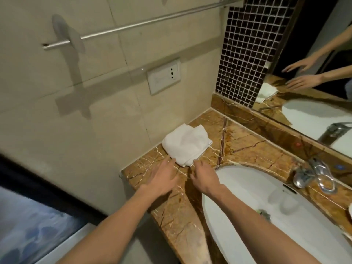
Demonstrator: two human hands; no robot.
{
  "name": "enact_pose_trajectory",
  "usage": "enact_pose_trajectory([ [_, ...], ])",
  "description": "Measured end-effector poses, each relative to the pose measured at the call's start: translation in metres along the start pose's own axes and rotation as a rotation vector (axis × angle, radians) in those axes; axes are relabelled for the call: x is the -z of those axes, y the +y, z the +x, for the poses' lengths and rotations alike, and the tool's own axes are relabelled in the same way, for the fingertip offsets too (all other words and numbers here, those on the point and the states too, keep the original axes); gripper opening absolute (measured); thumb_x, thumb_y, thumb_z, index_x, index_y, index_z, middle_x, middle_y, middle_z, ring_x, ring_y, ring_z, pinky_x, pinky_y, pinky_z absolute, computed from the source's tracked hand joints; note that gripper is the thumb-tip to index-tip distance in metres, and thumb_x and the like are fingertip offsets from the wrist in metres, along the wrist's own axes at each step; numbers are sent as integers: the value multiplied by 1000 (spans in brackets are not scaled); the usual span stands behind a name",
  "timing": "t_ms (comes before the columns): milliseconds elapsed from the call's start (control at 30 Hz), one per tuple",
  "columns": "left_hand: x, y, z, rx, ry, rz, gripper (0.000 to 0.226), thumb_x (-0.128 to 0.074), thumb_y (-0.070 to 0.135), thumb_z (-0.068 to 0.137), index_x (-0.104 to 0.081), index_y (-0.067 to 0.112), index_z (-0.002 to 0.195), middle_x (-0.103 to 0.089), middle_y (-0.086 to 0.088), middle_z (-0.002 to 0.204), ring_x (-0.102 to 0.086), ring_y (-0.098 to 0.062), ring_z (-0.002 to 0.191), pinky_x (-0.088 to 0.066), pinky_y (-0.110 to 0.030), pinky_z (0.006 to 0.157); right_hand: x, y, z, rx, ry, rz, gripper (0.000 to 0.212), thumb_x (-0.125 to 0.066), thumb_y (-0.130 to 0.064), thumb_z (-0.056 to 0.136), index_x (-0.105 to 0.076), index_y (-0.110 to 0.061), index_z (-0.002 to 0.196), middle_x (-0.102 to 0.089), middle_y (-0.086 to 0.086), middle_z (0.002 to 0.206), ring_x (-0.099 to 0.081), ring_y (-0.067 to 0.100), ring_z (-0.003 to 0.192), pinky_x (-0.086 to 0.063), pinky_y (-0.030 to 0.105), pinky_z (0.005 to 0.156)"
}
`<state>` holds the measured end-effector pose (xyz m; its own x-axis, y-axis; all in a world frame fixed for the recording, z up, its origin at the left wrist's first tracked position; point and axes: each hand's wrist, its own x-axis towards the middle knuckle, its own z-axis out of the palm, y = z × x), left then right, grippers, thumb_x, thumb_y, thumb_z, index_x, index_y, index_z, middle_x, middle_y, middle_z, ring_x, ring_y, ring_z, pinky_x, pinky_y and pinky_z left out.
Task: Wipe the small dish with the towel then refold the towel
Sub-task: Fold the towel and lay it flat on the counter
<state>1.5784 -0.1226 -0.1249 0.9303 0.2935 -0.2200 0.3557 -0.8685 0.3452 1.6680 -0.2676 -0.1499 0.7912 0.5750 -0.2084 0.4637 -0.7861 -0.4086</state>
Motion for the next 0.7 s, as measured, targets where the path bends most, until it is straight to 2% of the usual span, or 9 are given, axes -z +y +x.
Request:
enact_pose_trajectory([
  [133, -2, -8, 46, 37, -18, -60, 63, -43, 37, 93, -22, 18, 149, -20, -9, 158, -24, -29, 143, -26, -47, 116, 4, 5, 49, -33, 42, 105, 50, -58, -27, 90, -39, -8, 133, -48, 19, 126, -51, 38, 115, -45, 42, 95],
  [267, -5, -12, 84, 89, -38, -61, 54, -32, 33, 99, -22, 15, 149, -17, -15, 158, -19, -30, 145, -21, -45, 118, 11, 15, 89, -117, 97, 116, 75, -63, -34, 89, -22, -7, 146, -35, 23, 142, -43, 40, 127, -40, 44, 105],
  [367, -3, -16, 117, 88, -44, -40, 53, -31, 31, 100, -20, 15, 149, -13, -16, 159, -15, -31, 146, -16, -44, 119, 14, 23, 120, -148, 88, 73, 83, -61, -38, 90, -12, -8, 150, -24, 25, 152, -32, 41, 137, -33, 48, 112],
  [533, -3, -19, 164, 91, -69, 9, 52, -33, 32, 100, -21, 21, 149, -13, -16, 158, -15, -32, 144, -18, -45, 117, 15, 31, 158, -187, 101, 166, 81, -67, -35, 85, -20, -12, 147, -37, 18, 147, -37, 36, 134, -35, 52, 109],
  [633, -3, -23, 192, 87, -31, 120, 51, -33, 33, 99, -25, 18, 147, -24, -18, 154, -25, -35, 139, -23, -44, 114, 13, 36, 169, -191, 151, 221, 79, -69, -44, 81, -29, -13, 142, -47, 11, 141, -44, 29, 129, -36, 51, 109],
  [700, -3, -21, 208, 92, -15, 105, 50, -36, 33, 98, -29, 14, 144, -35, -19, 146, -35, -36, 132, -29, -45, 110, 12, 38, 173, -174, 172, 228, 70, -68, -51, 80, -42, -15, 134, -56, 8, 132, -50, 26, 122, -38, 50, 106],
])
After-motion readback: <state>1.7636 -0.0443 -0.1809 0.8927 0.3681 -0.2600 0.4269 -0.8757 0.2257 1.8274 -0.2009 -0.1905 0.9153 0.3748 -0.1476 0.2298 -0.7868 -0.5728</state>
